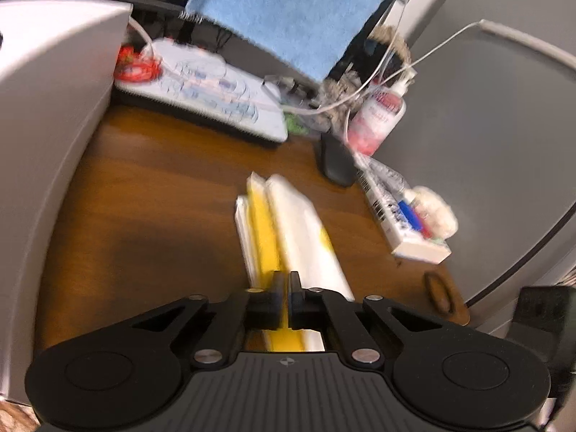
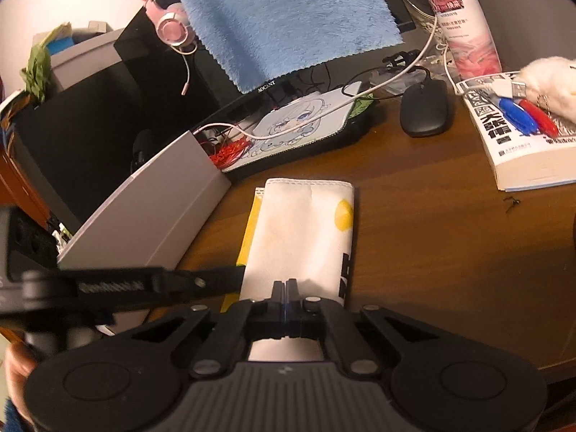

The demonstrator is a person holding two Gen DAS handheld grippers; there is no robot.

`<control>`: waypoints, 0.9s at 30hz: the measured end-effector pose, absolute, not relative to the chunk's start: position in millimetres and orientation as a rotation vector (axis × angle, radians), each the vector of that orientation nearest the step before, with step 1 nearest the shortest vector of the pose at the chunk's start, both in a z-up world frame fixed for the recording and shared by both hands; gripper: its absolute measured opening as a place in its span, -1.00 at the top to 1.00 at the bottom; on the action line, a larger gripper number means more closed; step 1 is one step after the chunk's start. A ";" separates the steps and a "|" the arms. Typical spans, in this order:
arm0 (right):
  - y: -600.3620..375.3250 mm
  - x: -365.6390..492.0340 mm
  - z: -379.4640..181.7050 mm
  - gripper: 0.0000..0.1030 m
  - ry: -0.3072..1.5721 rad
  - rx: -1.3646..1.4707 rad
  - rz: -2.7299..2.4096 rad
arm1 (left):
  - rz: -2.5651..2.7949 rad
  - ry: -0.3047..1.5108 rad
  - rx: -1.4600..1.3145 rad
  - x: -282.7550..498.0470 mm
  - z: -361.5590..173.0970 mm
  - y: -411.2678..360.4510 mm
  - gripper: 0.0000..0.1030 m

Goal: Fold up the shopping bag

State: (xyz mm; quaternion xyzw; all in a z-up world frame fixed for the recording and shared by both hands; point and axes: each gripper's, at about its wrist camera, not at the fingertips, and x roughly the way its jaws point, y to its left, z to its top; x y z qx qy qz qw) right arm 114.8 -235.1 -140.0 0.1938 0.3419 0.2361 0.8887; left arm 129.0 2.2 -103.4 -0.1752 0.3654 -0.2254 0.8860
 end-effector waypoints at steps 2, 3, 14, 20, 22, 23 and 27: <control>-233.9 115.2 -139.9 1.00 0.710 0.398 0.490 | -0.472 0.723 -0.344 126.4 -90.8 0.3 0.86; -233.5 115.2 -139.8 1.00 0.710 0.395 0.490 | -0.475 0.707 -0.329 126.9 -85.3 -2.4 0.86; -235.4 116.1 -141.2 1.00 0.712 0.417 0.496 | -0.425 0.773 -0.150 181.2 -91.3 -59.1 0.86; -238.9 116.4 -144.0 1.00 0.712 0.440 0.510 | -0.425 0.821 -0.188 190.5 -113.4 -51.4 0.95; -238.1 115.2 -143.2 1.00 0.708 0.433 0.510 | -0.437 0.821 -0.202 191.2 -116.0 -48.4 0.95; -237.4 114.4 -142.5 1.00 0.706 0.428 0.509 | -0.441 0.818 -0.201 190.7 -116.4 -48.3 0.95; -234.5 108.6 -134.0 0.87 0.692 0.389 0.513 | -0.454 0.798 -0.185 187.4 -117.3 -49.5 0.94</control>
